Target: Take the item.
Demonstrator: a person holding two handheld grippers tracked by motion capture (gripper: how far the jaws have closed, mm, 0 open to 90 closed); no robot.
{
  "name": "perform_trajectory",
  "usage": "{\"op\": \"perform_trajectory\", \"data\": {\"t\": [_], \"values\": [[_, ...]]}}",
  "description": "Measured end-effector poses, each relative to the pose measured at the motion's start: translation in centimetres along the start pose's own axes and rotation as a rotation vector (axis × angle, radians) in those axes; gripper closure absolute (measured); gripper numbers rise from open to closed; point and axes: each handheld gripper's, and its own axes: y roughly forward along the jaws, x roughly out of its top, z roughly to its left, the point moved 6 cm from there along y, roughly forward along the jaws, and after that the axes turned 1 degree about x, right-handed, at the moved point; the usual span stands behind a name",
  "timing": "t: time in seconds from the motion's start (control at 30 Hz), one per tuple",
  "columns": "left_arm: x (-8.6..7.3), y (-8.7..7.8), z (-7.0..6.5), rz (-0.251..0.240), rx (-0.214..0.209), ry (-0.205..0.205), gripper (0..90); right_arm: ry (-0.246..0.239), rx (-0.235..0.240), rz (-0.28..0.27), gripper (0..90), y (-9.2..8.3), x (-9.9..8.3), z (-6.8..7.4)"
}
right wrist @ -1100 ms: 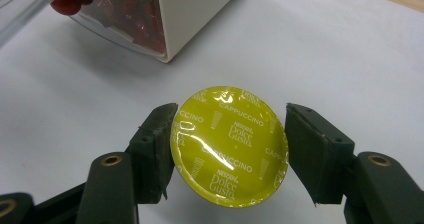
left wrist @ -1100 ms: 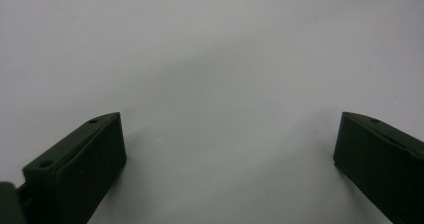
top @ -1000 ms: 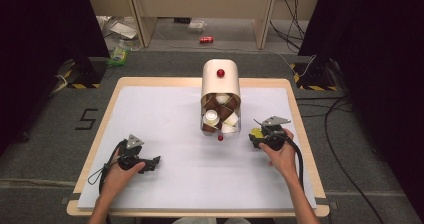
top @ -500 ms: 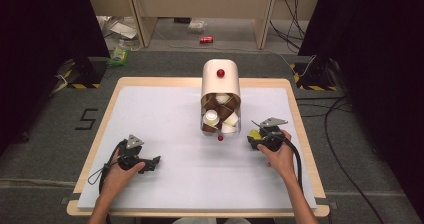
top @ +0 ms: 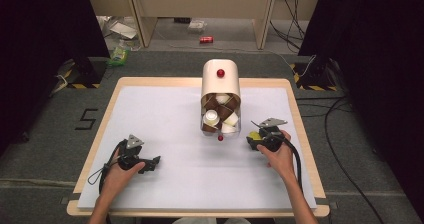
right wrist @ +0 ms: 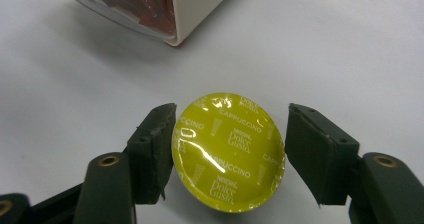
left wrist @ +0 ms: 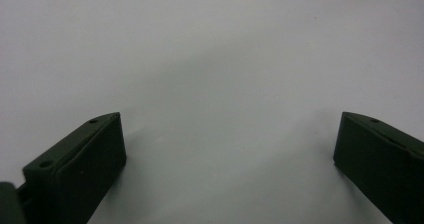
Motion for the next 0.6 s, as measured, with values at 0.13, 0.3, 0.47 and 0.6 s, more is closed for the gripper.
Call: {"op": "perform_trajectory", "data": {"t": [0.13, 0.3, 0.47, 0.6], "values": [[0.0, 0.0, 0.0, 0.0, 0.0, 0.0, 0.0, 0.018, 0.005, -0.006, 30.1, -0.2, 0.1, 0.0], [0.0, 0.0, 0.0, 0.0, 0.0, 0.0, 0.0, 0.021, 0.012, -0.023, 24.8, -0.7, 0.3, 0.1], [0.0, 0.0, 0.0, 0.0, -0.001, 0.0, 0.0, 0.023, 0.011, -0.023, 18.8, -1.4, 0.4, 0.6], [0.0, 0.0, 0.0, 0.0, 0.0, 0.0, 0.0, 0.019, 0.017, -0.03, 15.5, -1.8, 0.3, 1.0]]}}
